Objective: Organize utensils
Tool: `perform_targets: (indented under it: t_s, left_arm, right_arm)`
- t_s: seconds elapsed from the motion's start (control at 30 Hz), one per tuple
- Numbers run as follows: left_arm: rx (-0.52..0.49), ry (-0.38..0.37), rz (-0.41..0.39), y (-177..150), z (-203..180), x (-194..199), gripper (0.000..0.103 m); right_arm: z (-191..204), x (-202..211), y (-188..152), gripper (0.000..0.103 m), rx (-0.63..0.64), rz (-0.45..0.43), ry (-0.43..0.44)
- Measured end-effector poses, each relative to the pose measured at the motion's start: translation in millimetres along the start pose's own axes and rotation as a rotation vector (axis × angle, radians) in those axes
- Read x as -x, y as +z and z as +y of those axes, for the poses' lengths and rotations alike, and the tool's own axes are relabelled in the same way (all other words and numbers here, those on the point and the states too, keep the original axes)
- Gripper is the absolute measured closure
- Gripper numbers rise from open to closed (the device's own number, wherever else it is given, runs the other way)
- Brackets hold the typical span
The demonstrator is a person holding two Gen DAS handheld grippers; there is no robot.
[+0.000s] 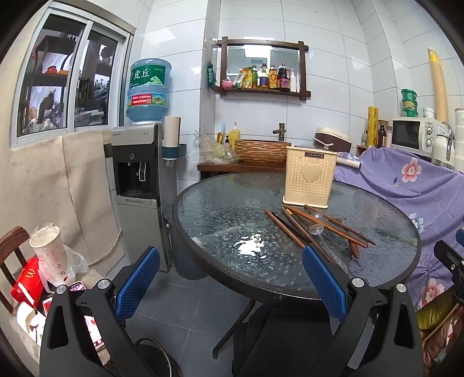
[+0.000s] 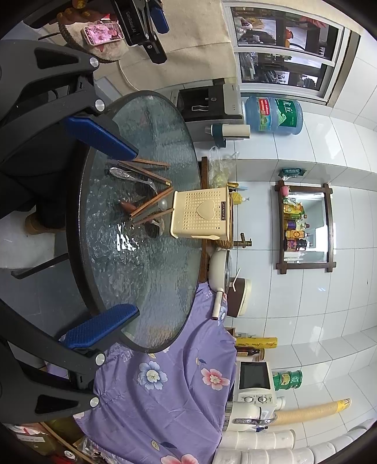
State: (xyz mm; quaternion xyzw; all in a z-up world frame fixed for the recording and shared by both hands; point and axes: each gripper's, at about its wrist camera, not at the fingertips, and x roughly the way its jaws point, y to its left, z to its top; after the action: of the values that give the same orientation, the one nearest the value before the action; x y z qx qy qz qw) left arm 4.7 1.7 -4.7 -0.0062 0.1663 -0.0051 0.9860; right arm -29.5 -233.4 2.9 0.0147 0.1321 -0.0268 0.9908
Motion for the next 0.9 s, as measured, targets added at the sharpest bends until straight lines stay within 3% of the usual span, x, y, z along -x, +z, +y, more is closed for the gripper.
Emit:
perform_targets:
  t_s: [0.9]
  left_arm:
    - [-0.006, 0.002, -0.001, -0.7, -0.5, 1.7, 0.006]
  right_arm:
    - [1.4, 0.8, 1.4, 0.005, -0.007, 0.003, 0.013]
